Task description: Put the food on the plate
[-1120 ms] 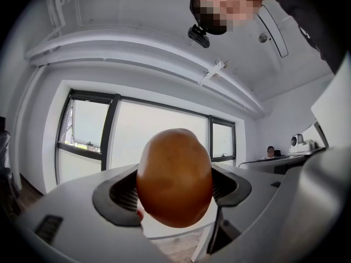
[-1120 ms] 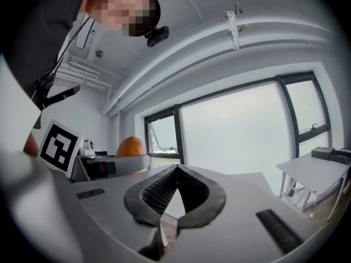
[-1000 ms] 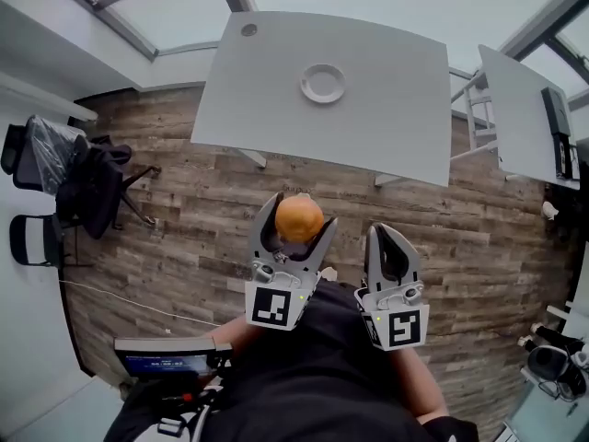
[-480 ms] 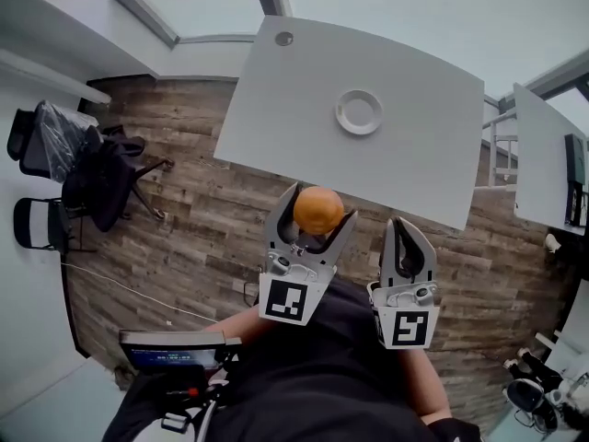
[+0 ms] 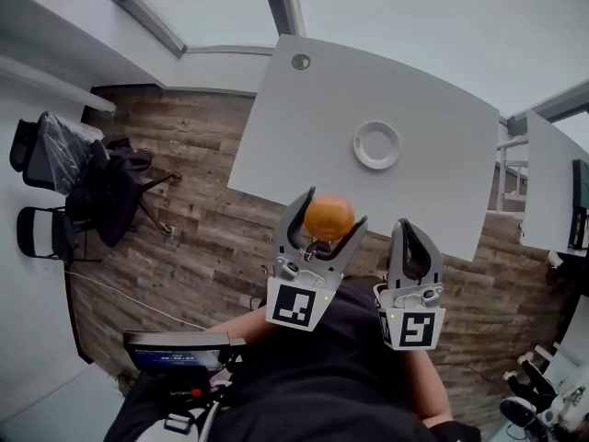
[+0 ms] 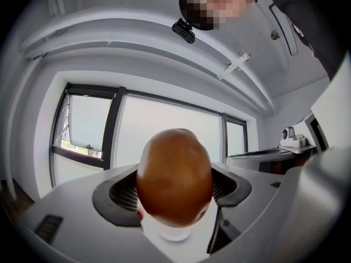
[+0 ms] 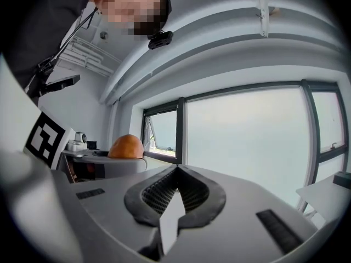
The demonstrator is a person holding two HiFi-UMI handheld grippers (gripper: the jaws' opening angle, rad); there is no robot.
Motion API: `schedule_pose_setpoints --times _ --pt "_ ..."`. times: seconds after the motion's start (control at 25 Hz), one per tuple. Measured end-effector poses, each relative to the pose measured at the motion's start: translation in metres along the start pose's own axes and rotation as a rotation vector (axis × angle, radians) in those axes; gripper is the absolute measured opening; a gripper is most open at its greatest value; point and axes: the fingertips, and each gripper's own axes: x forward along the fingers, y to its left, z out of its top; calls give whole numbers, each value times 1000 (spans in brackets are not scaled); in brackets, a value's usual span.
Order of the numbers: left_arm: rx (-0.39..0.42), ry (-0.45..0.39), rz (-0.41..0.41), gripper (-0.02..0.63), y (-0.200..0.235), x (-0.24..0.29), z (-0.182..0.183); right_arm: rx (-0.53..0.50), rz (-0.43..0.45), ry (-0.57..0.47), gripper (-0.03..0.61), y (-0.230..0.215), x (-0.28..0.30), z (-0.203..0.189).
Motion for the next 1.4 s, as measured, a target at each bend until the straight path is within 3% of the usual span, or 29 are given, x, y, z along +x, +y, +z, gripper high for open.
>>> schedule_pose_setpoints --times 0.4,0.6,1.12,1.4 --pt "-47 -2 74 354 26 34 -1 -26 42 -3 -3 -16 25 5" --pt "-93 26 138 354 28 36 -9 51 93 1 -3 -26 34 9" --pt "-62 55 108 354 -4 88 -13 51 100 -38 -3 -73 42 15" --pt "-34 64 84 354 -15 106 -14 37 125 -59 -3 -73 39 19"
